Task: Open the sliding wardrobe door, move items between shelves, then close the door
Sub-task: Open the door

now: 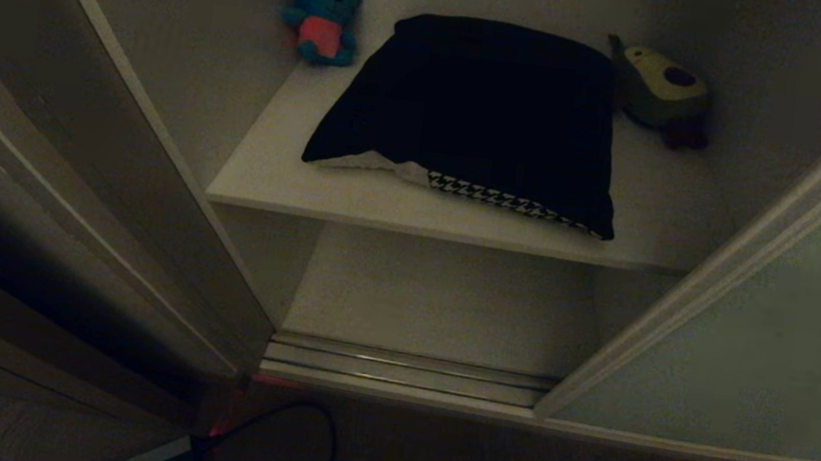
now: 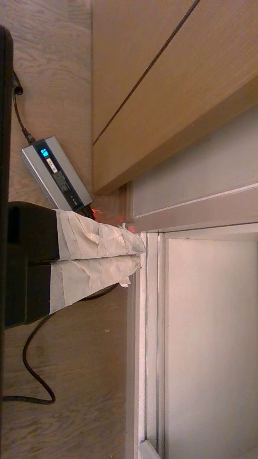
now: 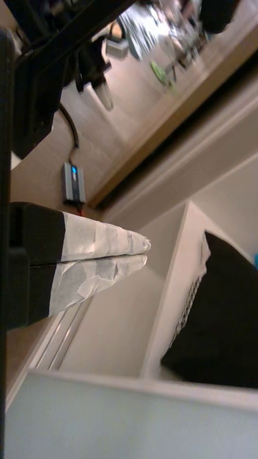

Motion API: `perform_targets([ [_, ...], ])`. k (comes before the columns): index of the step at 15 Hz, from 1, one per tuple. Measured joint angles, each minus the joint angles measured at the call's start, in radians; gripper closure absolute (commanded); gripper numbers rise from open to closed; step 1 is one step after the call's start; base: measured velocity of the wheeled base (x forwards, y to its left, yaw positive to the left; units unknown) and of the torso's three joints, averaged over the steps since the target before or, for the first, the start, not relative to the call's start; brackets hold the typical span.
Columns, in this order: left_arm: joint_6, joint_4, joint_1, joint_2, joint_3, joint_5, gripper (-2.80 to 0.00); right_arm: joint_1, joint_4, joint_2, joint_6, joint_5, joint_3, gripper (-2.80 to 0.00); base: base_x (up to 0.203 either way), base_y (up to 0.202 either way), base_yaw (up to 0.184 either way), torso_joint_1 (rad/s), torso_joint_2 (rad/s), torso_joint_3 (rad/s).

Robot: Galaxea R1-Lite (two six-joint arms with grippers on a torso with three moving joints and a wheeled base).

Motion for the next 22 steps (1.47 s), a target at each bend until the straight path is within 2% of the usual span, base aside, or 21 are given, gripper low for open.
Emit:
perform_targets([
  [2, 0.0, 0.0, 0.0, 0.0, 0.0, 0.0, 0.0, 0.0, -0.017, 0.066, 0.001, 0.03, -0.031, 0.0, 0.0, 0.0, 0.0, 0.0, 0.0, 0.0],
  [7, 0.0, 0.0, 0.0, 0.0, 0.0, 0.0, 0.0, 0.017, -0.16, 0.218, 0.035, 0.052, -0.062, 0.0, 0.0, 0.0, 0.0, 0.0, 0.0, 0.0],
  [12, 0.0, 0.0, 0.0, 0.0, 0.0, 0.0, 0.0, 0.035, -0.201, 0.362, 0.046, 0.052, -0.161, 0.0, 0.0, 0.0, 0.0, 0.0, 0.0, 0.0],
  [19, 0.0, 0.0, 0.0, 0.0, 0.0, 0.0, 0.0, 0.05, -0.203, 0.475, 0.035, 0.033, -0.24, 0.0, 0.0, 0.0, 0.0, 0.0, 0.0, 0.0],
  [22, 0.0, 0.0, 0.0, 0.0, 0.0, 0.0, 0.0, 0.05, -0.203, 0.519, 0.034, -0.027, -0.279, 0.0, 0.0, 0.0, 0.0, 0.0, 0.0, 0.0],
])
